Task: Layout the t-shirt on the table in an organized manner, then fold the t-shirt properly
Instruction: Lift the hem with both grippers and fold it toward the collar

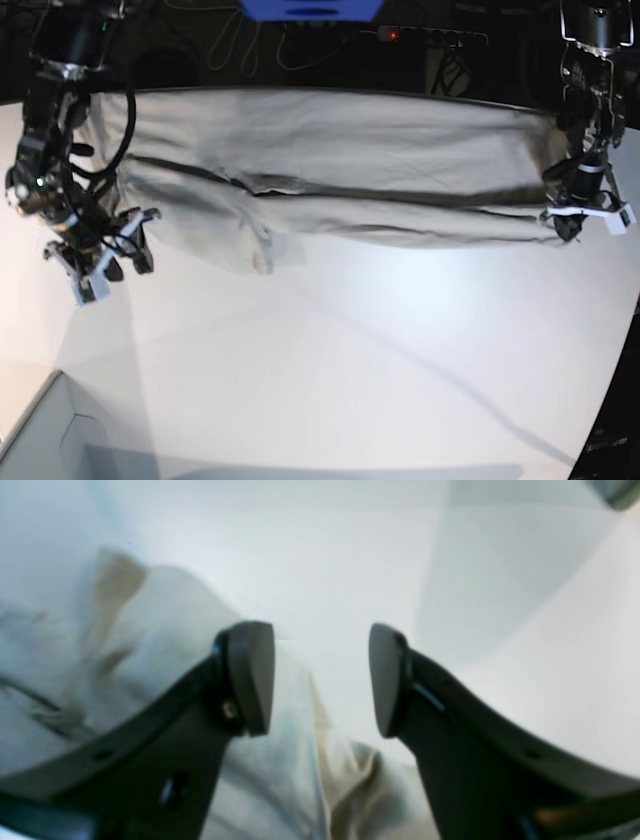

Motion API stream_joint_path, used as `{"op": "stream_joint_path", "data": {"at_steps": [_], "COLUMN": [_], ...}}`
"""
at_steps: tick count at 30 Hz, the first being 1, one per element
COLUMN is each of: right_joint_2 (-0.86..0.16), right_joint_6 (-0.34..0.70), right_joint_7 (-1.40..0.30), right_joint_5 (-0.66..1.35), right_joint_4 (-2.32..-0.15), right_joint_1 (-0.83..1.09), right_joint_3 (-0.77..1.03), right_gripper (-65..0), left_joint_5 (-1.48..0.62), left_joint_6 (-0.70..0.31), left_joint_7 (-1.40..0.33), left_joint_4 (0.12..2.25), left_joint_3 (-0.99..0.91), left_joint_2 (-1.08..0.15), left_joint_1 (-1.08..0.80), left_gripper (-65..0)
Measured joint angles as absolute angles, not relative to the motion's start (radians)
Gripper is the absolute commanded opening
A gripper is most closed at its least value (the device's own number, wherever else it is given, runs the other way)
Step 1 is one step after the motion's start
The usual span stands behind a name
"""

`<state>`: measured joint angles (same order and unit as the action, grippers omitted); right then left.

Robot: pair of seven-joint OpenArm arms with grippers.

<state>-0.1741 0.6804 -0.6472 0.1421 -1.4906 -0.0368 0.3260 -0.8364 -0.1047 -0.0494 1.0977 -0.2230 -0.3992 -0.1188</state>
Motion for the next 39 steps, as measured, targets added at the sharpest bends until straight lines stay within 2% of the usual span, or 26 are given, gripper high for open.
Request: {"op": "stream_joint_path", "data": {"at_steps": [3,8,16,18,22,23,29,39], "right_joint_2": [-0.199,-0.201,-0.199,-0.198,-0.197,-0.197,-0.201,-0.169], "right_joint_6": [0.683,0.684,0.683,0.683,0.683,0.683,0.683,0.684], "right_joint_7": [-0.751,-0.748,-0.734,-0.733,-0.738,-0.739,-0.744,-0.744], "right_joint_5": [0.135,0.141,0.138,0.138,0.138,0.138,0.136,0.138], "right_joint_4": [-1.312,-1.108,-0.999,-0.999,-0.999,-0.999,-1.008,-1.296], "right_joint_1": [-0.171,-0.261,-0.276,-0.276,-0.274,-0.274,-0.304,-0.273], "right_joint_3": [0.275,0.191,0.119,0.114,0.115,0.115,0.118,0.272], "right_gripper": [-34.3,-34.3,-35.8,-41.5,-62.0,-65.0,-65.0,-65.0], "left_joint_5": [-0.835,-0.835,-0.835,-0.835,-0.835,-0.835,-0.835,-0.835], "left_joint_6": [-0.102,-0.102,-0.102,-0.102,-0.102,-0.102,-0.102,-0.102], "left_joint_7": [-0.05,-0.049,-0.049,-0.049,-0.049,-0.049,-0.049,-0.05], "left_joint_4": [1.098,1.098,1.098,1.098,1.098,1.098,1.095,1.106], "left_joint_3": [-0.221,-0.221,-0.221,-0.221,-0.221,-0.221,-0.221,-0.221], "left_joint_2": [-0.398,-0.396,-0.396,-0.397,-0.396,-0.396,-0.396,-0.395], "left_joint_1": [-0.118,-0.113,-0.113,-0.113,-0.113,-0.113,-0.113,-0.11], "left_gripper": [-65.0,-65.0,-65.0,-65.0,-65.0,-65.0,-65.0,-65.0]}}
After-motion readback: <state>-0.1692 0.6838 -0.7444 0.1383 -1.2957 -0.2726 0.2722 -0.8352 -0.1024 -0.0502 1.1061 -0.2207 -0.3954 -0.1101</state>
